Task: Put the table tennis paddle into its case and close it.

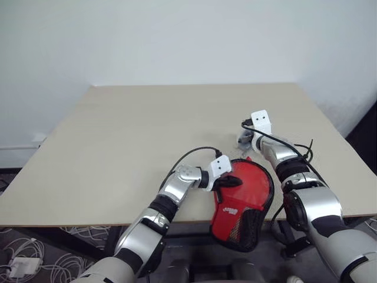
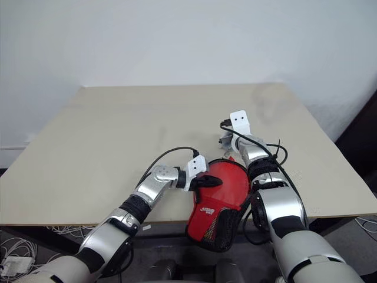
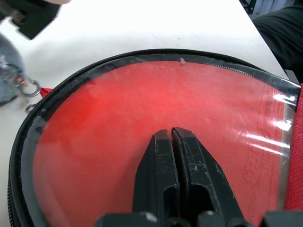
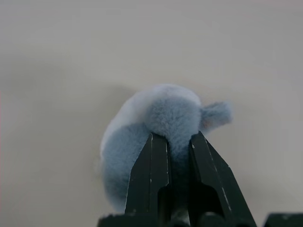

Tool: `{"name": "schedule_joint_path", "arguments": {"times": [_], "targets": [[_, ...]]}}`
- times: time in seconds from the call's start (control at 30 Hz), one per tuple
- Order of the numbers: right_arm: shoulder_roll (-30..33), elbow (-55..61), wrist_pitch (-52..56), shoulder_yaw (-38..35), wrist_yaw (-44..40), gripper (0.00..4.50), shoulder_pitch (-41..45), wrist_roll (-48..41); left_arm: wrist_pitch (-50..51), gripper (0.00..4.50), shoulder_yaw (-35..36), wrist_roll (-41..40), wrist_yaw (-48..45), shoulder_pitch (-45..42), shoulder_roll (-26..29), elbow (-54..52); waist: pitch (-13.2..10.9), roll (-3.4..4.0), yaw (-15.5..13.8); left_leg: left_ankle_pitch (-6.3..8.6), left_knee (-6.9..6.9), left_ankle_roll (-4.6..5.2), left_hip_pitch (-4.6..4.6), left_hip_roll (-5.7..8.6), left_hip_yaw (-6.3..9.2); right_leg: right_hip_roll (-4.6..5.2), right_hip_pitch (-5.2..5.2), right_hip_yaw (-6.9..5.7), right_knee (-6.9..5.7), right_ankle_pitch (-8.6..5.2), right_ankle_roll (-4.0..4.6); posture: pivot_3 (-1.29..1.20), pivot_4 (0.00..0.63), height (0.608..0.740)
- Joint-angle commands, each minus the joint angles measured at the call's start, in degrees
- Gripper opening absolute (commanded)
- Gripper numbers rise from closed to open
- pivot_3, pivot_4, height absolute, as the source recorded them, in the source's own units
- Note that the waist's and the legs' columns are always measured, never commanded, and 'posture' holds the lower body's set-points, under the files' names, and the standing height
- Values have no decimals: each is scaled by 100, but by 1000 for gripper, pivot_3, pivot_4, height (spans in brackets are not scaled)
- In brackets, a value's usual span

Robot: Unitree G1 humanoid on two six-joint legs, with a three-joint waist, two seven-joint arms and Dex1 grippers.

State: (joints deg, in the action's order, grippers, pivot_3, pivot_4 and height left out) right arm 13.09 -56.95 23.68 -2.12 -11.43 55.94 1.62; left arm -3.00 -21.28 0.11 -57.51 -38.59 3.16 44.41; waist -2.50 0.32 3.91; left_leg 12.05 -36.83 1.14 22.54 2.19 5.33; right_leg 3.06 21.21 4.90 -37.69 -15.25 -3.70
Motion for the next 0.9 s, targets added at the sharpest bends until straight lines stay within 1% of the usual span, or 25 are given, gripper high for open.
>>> {"name": "schedule_joint_path", "arguments": {"times": [0.03,0.23,0.47,0.6,0.77,0.9], "targets": [[367,725,213,-161,138,15,-83,-24,185,0,-274,320,-99,329,-17,518,1,2,-27,0,0,0,0,0,0,0,0,0,0,-1,-1,0,0,734],[729,1562,702,-197,70,15,-562,-43,269,0,-258,313,-171,369,-23,560,3,1,-124,1,-3,2,0,2,-3,2,-1,2,0,-3,-4,0,0,734],[1211,2671,1197,-339,22,15,-1263,-113,435,0,-261,302,-284,386,-8,535,4,2,-133,1,-5,2,2,6,-10,5,-7,-5,4,-6,-9,0,0,734],[1384,3568,1688,-496,124,15,-1859,-136,456,0,-261,297,-323,403,-8,484,6,2,-156,1,-7,3,3,9,-10,8,-10,-10,5,-9,-15,0,0,734],[1556,4896,2476,-755,127,15,-2684,-137,483,0,-276,317,-397,419,12,447,10,0,-267,4,-10,7,2,11,-11,12,-13,-8,7,-14,-21,0,0,734],[1668,5689,3037,-989,99,15,-3115,-149,495,0,-284,330,-433,415,22,440,15,-2,-335,5,-11,9,4,11,-16,13,-14,-11,14,-16,-24,0,0,734]]}}
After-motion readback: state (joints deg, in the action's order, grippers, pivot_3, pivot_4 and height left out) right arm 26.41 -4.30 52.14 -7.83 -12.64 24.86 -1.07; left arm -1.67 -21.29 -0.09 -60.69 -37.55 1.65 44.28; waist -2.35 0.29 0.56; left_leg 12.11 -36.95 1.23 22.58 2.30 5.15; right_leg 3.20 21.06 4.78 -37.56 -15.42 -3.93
